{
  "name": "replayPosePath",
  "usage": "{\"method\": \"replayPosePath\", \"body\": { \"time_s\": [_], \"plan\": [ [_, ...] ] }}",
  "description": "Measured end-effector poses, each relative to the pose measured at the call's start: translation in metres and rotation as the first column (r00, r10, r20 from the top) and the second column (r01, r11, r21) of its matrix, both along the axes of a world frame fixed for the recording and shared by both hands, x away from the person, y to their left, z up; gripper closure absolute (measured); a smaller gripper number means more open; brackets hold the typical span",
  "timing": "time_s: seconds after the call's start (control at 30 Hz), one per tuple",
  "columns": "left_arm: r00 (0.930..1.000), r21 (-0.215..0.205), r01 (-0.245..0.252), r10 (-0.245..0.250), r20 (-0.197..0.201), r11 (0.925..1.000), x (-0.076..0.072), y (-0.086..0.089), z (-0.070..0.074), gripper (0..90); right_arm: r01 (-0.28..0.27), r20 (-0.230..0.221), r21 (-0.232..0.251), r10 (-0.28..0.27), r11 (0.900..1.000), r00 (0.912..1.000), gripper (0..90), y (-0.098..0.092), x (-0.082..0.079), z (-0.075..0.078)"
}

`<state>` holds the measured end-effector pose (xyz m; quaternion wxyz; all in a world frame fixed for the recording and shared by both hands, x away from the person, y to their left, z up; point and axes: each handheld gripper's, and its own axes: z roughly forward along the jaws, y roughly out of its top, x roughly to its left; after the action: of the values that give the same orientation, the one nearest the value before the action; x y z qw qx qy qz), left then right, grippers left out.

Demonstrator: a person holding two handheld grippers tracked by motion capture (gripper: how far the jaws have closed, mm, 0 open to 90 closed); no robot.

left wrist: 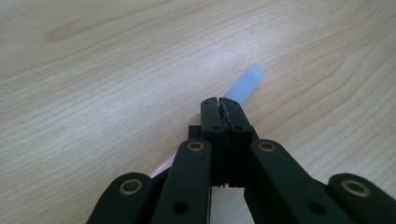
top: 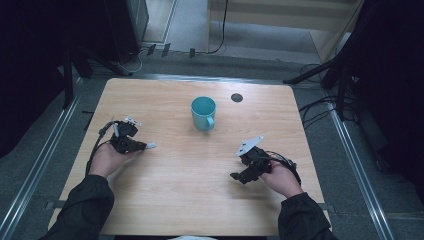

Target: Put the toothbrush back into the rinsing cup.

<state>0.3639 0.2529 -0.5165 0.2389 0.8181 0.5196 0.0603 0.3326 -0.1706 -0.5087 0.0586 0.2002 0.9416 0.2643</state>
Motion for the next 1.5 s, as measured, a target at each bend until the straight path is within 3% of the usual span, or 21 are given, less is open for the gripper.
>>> {"method": "replayPosePath", "body": {
  "time_s": [0.33,0.47,0.67,1.0,1.27,1.37,1.5],
  "plan": [
    [0.9994,-0.01,-0.034,0.034,0.009,0.9994,0.014,0.007,-0.001,89.8,0.021,-0.002,-0.004,-0.021,1.0,0.9998,20.8,-0.006,-0.003,0.0],
    [0.9993,-0.026,-0.038,0.038,-0.007,0.9989,0.018,0.009,-0.001,89.5,0.027,-0.002,-0.005,-0.027,1.0,0.9996,20.8,-0.008,-0.005,-0.001],
    [0.9991,-0.009,-0.043,0.043,0.0,0.999,0.024,0.011,-0.001,89.4,0.052,-0.002,-0.006,-0.052,0.999,0.9986,20.8,-0.014,-0.008,-0.001],
    [0.9979,-0.021,-0.065,0.065,-0.001,0.9976,0.034,0.017,0.0,89.3,0.076,-0.002,-0.007,-0.076,0.997,0.9971,20.8,-0.023,-0.013,-0.001],
    [0.9977,-0.043,-0.066,0.067,0.008,0.9969,0.03,0.023,0.011,86.0,0.071,0.001,-0.005,-0.071,0.997,0.9975,20.8,-0.022,-0.014,-0.001],
    [0.9966,-0.07,-0.08,0.079,-0.023,0.9943,0.027,0.027,0.017,80.9,0.071,-0.002,-0.003,-0.071,0.997,0.9975,20.8,-0.022,-0.014,-0.001],
    [0.9982,-0.058,-0.055,0.054,-0.028,0.9967,0.02,0.03,0.024,76.8,0.062,-0.003,-0.005,-0.062,0.998,0.998,20.8,-0.02,-0.013,-0.001]
  ]
}}
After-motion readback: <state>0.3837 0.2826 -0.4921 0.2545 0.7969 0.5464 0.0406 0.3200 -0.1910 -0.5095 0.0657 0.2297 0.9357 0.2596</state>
